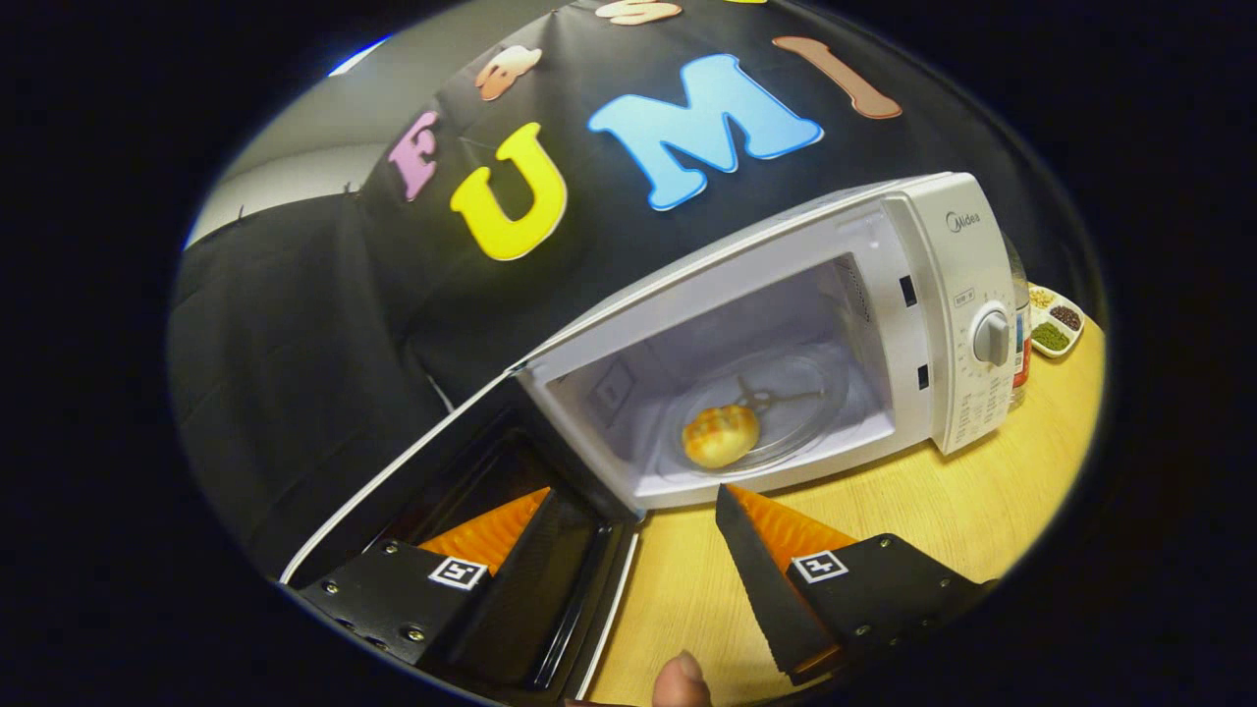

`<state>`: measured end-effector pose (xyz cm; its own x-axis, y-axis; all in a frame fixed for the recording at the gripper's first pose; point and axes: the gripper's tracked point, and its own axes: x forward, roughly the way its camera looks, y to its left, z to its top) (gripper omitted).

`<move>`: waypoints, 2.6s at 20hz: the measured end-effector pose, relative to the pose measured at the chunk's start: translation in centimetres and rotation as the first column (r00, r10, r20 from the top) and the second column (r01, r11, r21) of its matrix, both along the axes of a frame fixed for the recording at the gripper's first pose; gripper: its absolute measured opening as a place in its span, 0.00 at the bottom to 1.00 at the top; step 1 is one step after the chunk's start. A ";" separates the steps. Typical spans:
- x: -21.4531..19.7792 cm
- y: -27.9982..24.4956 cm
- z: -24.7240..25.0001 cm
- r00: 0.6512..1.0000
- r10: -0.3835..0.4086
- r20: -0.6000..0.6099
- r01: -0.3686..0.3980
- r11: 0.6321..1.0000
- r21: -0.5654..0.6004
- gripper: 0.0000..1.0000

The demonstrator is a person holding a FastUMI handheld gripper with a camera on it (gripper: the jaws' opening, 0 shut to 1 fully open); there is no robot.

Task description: Open the microwave, put the food inside, and close the microwave door.

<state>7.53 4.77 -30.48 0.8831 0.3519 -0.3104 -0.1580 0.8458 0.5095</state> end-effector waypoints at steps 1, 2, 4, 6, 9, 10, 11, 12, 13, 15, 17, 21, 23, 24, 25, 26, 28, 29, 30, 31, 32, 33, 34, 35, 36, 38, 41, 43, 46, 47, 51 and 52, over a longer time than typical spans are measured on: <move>-2.1 0.5 0.3 0.999 0.038 0.003 -0.038 0.999 0.003 0.97; -4.2 1.1 0.7 0.997 0.078 0.007 -0.078 0.997 0.016 0.97; -8.2 2.4 1.6 0.988 0.151 0.017 -0.152 0.987 0.057 0.97; -11.5 3.2 2.8 0.978 0.198 0.073 -0.201 0.979 0.035 0.97; -15.8 4.6 3.8 0.947 0.283 0.154 -0.277 0.959 -0.059 0.97; -17.2 5.3 4.4 0.934 0.310 0.176 -0.304 0.951 -0.063 0.97; -18.4 6.0 5.0 0.924 0.328 0.198 -0.322 0.945 -0.062 0.97; -19.6 6.7 5.7 0.912 0.345 0.221 -0.342 0.938 -0.054 0.97; -20.7 7.5 6.2 0.902 0.362 0.236 -0.360 0.932 -0.055 0.96; -22.4 9.7 7.0 0.871 0.406 0.278 -0.398 0.913 -0.086 0.95; -23.6 11.6 6.3 0.843 0.455 0.287 -0.422 0.890 -0.170 0.86; -25.1 16.2 3.6 0.795 0.554 0.249 -0.473 0.822 -0.318 0.57; -24.6 17.7 2.3 0.785 0.575 0.232 -0.479 0.800 -0.362 0.37; -24.4 18.4 1.6 0.784 0.582 0.217 -0.481 0.790 -0.381 0.37; -23.6 18.9 1.5 0.786 0.582 0.209 -0.471 0.783 -0.406 0.32; -22.6 19.6 1.2 0.787 0.578 0.214 -0.455 0.779 -0.431 0.28; -21.1 20.0 0.1 0.803 0.561 0.199 -0.410 0.763 -0.499 0.19; -20.6 20.3 -0.5 0.814 0.547 0.196 -0.390 0.764 -0.514 0.19; -19.9 20.5 -0.5 0.824 0.527 0.209 -0.359 0.771 -0.526 0.19; -19.2 20.4 -0.2 0.832 0.508 0.224 -0.329 0.776 -0.538 0.19; -18.5 20.1 -0.1 0.841 0.485 0.240 -0.295 0.782 -0.549 0.19; -17.9 20.2 0.0 0.846 0.472 0.248 -0.277 0.786 -0.553 0.19; -17.4 20.1 -0.3 0.852 0.465 0.242 -0.272 0.787 -0.553 0.19; -17.0 19.6 -0.7 0.861 0.455 0.228 -0.272 0.789 -0.550 0.19; -16.9 19.6 -1.2 0.863 0.465 0.199 -0.303 0.791 -0.532 0.18; -17.5 18.8 -1.0 0.866 0.468 0.178 -0.327 0.798 -0.507 0.14; -17.9 16.6 0.5 0.864 0.454 0.220 -0.284 0.798 -0.531 0.14; -17.7 14.4 0.8 0.878 0.422 0.228 -0.253 0.811 -0.527 0.14; -16.3 10.8 1.1 0.906 0.354 0.233 -0.186 0.826 -0.532 0.14; -15.6 9.0 1.0 0.918 0.320 0.233 -0.154 0.831 -0.534 0.14; -13.2 3.5 0.9 0.946 0.223 0.236 -0.068 0.846 -0.528 0.14; -12.3 1.6 1.0 0.951 0.188 0.244 -0.030 0.844 -0.536 0.14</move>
<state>-4.79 6.42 -29.44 0.9249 0.3073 -0.2240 -0.3317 0.9400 -0.0802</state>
